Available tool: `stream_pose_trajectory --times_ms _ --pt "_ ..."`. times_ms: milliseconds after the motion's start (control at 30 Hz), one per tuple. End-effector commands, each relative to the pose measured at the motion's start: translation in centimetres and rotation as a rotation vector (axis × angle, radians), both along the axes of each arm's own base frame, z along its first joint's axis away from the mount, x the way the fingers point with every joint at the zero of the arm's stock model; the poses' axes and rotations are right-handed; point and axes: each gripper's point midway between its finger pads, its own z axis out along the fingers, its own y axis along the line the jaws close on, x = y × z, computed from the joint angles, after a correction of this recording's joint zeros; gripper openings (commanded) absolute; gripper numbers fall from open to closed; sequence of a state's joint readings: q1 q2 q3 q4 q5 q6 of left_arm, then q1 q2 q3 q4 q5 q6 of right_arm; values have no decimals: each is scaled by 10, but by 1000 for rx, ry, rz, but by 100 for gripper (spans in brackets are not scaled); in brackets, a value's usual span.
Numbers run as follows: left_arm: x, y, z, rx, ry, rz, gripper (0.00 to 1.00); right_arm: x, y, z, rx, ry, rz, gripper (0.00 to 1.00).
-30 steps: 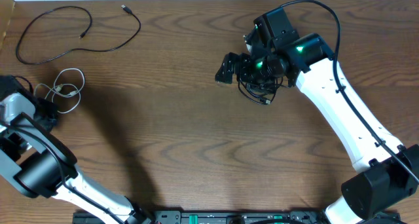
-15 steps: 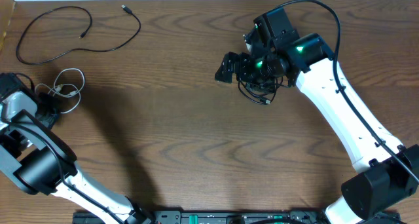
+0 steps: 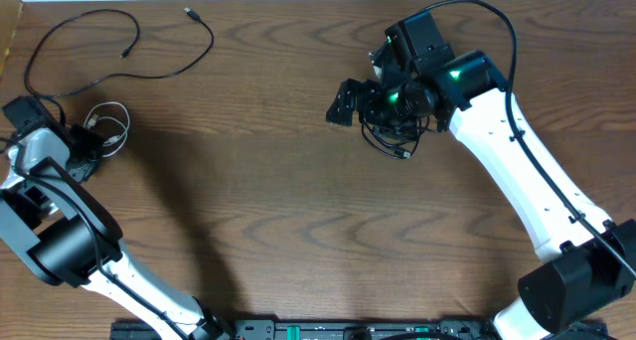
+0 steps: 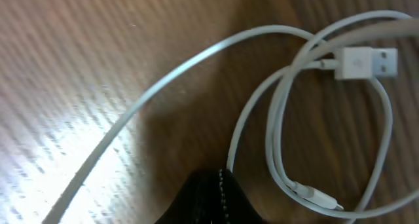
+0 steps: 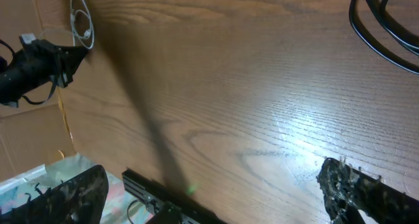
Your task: Untangle cables
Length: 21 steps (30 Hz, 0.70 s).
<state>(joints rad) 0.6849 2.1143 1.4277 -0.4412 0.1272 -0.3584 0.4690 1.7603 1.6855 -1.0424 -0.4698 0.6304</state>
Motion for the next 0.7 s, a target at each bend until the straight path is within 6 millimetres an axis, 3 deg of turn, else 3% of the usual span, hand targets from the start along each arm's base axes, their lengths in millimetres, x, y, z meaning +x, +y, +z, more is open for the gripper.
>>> stream_pose_trajectory --times_ms 0,67,167,333,367,433,567,667 --pt "-8 -19 -34 -90 53 -28 8 -4 4 3 -5 -20 28 99" --pt "-7 -16 -30 -84 45 -24 8 -6 4 2 -8 -15 28 99" --pt "3 -7 -5 -47 -4 -24 8 -6 3 2 -11 -12 28 99" --pt "14 2 56 40 -109 -26 8 -6 3 2 -10 -13 28 99" --pt "15 3 73 61 -136 -23 9 -6 3 2 -15 -15 26 99" --pt "16 2 100 78 -187 -5 24 -3 0 0 -34 -23 16 99" --pt "22 -23 153 -31 -349 57 41 5 -11 -4 -96 -54 -22 99" --pt "41 -74 188 -248 -510 -60 43 16 -31 -9 -161 -72 -77 99"
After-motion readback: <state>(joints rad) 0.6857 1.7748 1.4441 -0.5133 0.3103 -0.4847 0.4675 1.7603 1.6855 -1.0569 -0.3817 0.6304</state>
